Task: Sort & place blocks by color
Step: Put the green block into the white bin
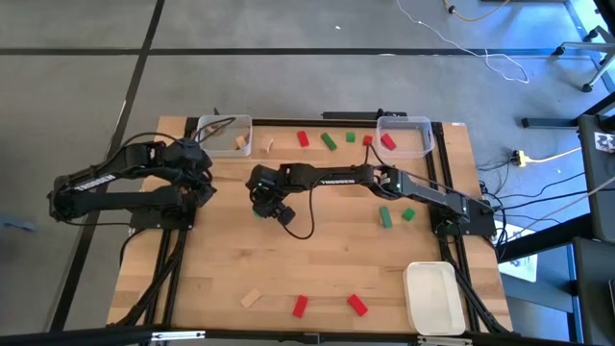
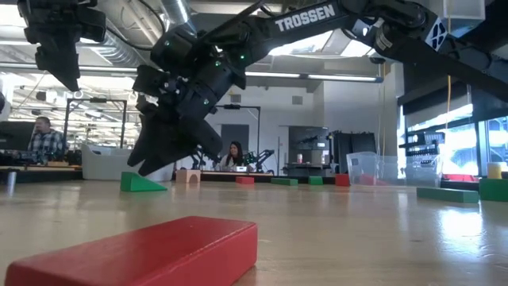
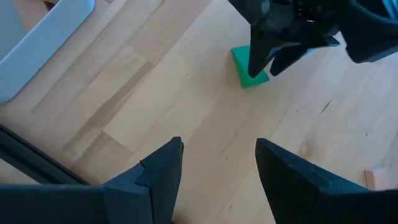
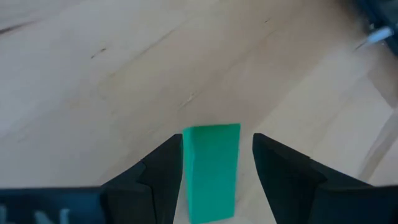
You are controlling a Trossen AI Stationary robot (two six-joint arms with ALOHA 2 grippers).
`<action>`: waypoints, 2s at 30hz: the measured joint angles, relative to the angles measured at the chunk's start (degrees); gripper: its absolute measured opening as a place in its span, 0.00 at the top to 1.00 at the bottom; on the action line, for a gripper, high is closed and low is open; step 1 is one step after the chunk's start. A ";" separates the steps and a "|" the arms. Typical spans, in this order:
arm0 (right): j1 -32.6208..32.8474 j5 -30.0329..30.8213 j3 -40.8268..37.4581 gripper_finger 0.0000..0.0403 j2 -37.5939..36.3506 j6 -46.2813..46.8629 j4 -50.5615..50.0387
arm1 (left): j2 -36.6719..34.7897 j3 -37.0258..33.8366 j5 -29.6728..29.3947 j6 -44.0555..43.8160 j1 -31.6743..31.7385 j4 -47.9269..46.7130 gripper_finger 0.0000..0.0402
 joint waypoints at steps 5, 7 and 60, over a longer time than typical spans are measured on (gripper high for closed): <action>-0.42 -3.38 0.00 0.52 0.54 0.03 0.37 | -0.01 0.00 0.02 -0.02 0.00 0.01 0.52; -0.55 -3.76 0.00 0.52 1.04 0.02 -0.02 | 0.00 0.00 0.02 -0.01 0.00 0.00 0.52; -0.61 7.04 1.07 0.52 -0.76 24.36 -12.97 | -0.02 0.00 -2.74 0.11 0.00 -0.24 0.52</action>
